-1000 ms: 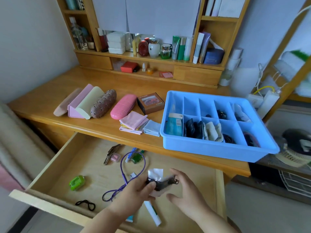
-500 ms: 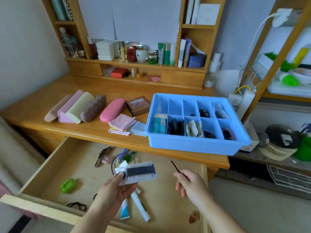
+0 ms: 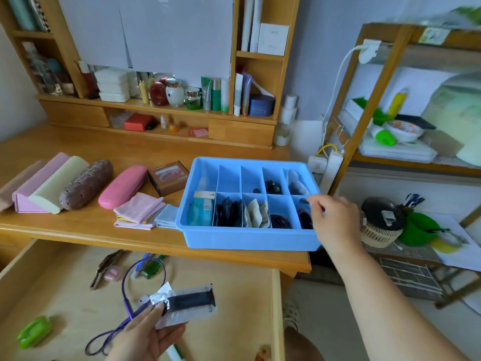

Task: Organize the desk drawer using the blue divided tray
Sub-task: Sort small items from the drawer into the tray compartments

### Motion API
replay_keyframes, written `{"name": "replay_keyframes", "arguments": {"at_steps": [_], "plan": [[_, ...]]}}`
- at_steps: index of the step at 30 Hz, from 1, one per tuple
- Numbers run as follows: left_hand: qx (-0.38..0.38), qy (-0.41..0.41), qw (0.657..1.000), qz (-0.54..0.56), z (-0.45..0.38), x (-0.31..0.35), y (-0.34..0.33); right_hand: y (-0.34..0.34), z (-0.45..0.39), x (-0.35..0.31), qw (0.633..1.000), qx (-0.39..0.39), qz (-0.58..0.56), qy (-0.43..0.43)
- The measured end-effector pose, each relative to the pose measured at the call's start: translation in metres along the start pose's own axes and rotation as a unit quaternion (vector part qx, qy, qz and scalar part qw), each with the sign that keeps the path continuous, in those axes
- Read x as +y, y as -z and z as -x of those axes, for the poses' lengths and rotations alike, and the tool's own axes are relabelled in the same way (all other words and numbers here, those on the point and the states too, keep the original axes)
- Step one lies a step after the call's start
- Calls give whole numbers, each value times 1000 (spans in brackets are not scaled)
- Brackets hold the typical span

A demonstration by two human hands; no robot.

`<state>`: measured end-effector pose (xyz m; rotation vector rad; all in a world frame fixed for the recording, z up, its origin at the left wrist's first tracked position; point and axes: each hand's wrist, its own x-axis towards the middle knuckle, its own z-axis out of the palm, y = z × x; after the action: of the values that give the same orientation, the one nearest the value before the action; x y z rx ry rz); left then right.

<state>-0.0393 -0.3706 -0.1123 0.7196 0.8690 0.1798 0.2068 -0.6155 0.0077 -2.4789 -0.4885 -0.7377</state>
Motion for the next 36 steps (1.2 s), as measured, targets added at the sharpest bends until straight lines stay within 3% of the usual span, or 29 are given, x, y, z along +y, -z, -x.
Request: {"name": "replay_keyframes", "arguments": {"at_steps": [2, 4, 6, 8, 10, 11, 13, 15, 19, 27, 30, 33, 36], "plan": [[4, -3, 1000, -4, -1, -1, -4, -9, 11, 0, 998, -35, 54, 2], [14, -11, 1000, 3, -2, -3, -7, -16, 21, -4, 984, -120, 128, -12], [5, -10, 1000, 7, -1, -4, -8, -15, 26, -6, 978, -153, 138, -18], [-34, 2, 999, 1, 3, -2, -10, -6, 33, -12, 995, -80, 60, -5], [-70, 1, 998, 2, 9, 1, -14, 2, 49, -25, 997, 27, -30, 65], [-86, 0, 996, 4, 11, 2, -15, 3, 61, -34, 991, 35, -71, 110], [-127, 3, 992, -2, 18, 5, -19, 0, 90, -59, 969, -46, -159, 182], [-169, 12, 985, -16, 27, 9, -22, -6, 117, -80, 945, -173, -205, 187], [-220, 10, 973, -73, 38, 14, -19, -26, 150, -94, 897, -345, -192, 198], [-108, -71, 988, -89, 34, 19, -4, -27, 163, -102, 855, -438, -272, 59], [-33, -136, 967, -214, 29, 16, -12, -22, 161, -109, 848, -424, -317, -3], [-1, -170, 944, -284, 32, 9, -34, -24, 155, -116, 860, -399, -317, -34], [-20, -206, 925, -320, 45, 4, -60, -23, 143, -122, 887, -394, -240, -2]]}}
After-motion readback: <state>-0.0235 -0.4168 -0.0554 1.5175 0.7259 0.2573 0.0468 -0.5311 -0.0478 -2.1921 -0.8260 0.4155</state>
